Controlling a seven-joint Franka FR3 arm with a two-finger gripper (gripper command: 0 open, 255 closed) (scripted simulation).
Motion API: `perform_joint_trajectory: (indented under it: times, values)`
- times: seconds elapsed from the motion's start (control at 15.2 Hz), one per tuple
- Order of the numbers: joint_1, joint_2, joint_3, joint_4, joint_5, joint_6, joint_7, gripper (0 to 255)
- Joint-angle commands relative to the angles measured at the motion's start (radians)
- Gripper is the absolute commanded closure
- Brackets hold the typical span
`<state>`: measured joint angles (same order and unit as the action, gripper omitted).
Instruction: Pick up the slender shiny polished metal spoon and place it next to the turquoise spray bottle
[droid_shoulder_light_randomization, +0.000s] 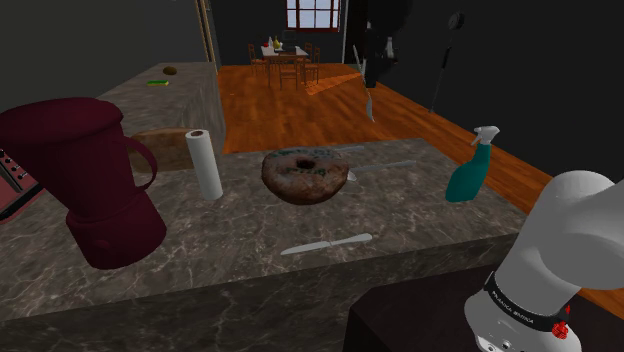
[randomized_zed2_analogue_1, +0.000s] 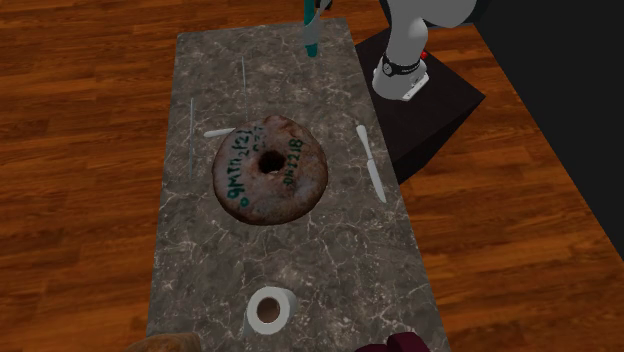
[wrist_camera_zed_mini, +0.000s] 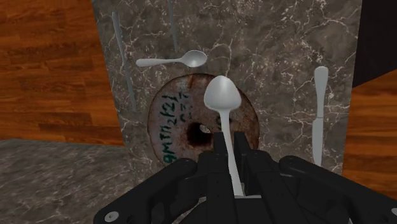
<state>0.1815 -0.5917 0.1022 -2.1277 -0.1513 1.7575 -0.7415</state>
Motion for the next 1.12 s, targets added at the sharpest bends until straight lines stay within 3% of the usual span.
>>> perform_joint_trajectory:
  times: [0.0,0.53,1.06]
  values:
    - [-0.002,-0.066,-0.026,-0.05,-0.003,-0.011,-0.032,255]
    - [-0.031,-0.298,-0.151,-0.188,-0.056,-0.082,-0.176,255]
    - [-0.081,-0.487,-0.289,-0.25,-0.149,-0.176,-0.336,255]
